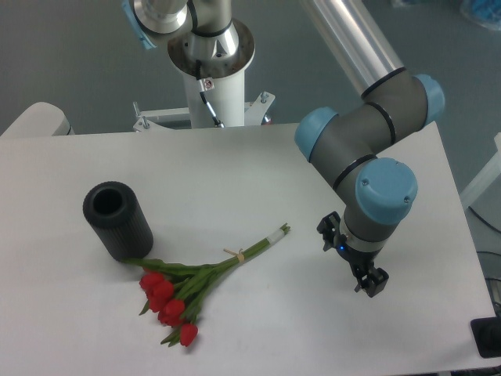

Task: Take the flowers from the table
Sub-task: 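Move the open gripper over the tulip stems near the twine tie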

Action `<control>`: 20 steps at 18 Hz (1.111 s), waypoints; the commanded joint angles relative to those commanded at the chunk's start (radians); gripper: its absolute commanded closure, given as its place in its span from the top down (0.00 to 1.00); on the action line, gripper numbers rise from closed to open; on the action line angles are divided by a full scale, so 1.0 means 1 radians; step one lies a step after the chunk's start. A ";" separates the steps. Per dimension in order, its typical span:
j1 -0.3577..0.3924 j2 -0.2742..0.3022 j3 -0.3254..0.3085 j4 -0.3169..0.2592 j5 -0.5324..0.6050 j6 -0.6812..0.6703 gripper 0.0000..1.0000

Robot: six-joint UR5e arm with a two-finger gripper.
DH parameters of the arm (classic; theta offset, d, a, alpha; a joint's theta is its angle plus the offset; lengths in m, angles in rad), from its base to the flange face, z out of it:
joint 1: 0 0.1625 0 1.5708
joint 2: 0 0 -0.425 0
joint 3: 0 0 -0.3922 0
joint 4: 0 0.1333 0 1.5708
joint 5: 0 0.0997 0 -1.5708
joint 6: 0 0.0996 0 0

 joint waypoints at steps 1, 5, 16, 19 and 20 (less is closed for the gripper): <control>0.000 0.000 -0.002 -0.002 -0.003 0.000 1.00; -0.009 0.009 -0.021 -0.002 -0.008 -0.003 1.00; -0.070 0.152 -0.325 0.095 -0.104 -0.063 1.00; -0.095 0.163 -0.403 0.164 -0.107 -0.093 1.00; -0.106 0.161 -0.406 0.178 -0.107 -0.124 1.00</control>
